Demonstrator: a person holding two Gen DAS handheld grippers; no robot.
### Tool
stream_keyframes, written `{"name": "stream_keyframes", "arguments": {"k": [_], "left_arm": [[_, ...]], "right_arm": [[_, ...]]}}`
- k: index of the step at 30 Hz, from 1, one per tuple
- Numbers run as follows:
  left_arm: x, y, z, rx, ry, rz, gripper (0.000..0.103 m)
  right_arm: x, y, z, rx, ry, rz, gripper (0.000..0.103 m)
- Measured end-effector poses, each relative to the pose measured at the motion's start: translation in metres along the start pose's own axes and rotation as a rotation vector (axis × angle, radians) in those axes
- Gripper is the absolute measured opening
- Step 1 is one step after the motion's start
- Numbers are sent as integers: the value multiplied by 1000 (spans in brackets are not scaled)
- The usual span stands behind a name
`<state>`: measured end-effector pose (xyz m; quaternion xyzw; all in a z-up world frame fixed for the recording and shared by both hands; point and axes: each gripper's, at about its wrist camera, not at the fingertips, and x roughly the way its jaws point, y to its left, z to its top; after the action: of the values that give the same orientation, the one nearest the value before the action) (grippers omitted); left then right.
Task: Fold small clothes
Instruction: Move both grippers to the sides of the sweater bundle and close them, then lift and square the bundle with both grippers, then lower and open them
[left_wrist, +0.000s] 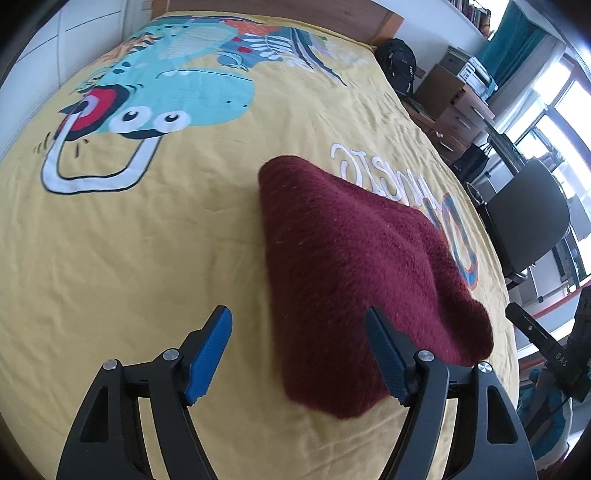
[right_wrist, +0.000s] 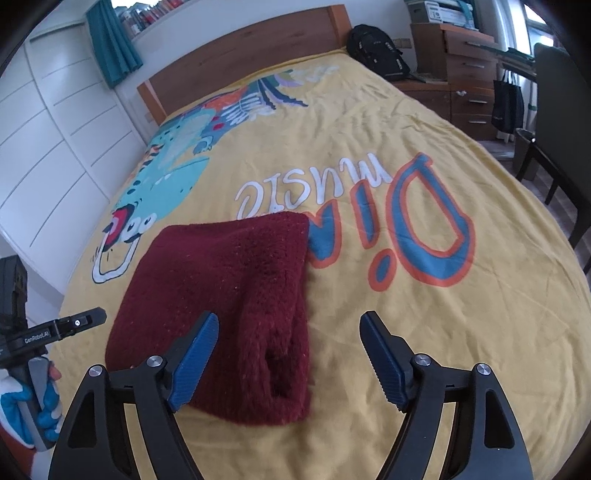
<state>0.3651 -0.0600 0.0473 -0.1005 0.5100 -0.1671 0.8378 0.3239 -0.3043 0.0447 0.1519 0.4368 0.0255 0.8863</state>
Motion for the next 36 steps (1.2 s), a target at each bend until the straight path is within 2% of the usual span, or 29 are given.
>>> {"name": "stream_keyframes", "arguments": {"k": [2,11,18,25,32,33,36], "left_arm": [[8,-1,5,-1,2,-6,82],[37,5,19,-30,33,-38,82],[50,7,18,-36,55,-88,83],[73,5,13,-29,117,-79,85],[91,8,5,-41,163,-111,86],[92,7,4,-33,160,-110,86],[95,5,2,-18,155,-117,84]], "right_arm": [[10,0,2,-6,17,1,81],[50,1,7,1,91,39,81],[82,11,-3,-36,176,58,81],[106,2,-12,-14,240,94,81],[123,0,-18,-23,287,115,80],[125,1,-17,-27,290,119,78],[131,1,-16,3,304,193,58]]}}
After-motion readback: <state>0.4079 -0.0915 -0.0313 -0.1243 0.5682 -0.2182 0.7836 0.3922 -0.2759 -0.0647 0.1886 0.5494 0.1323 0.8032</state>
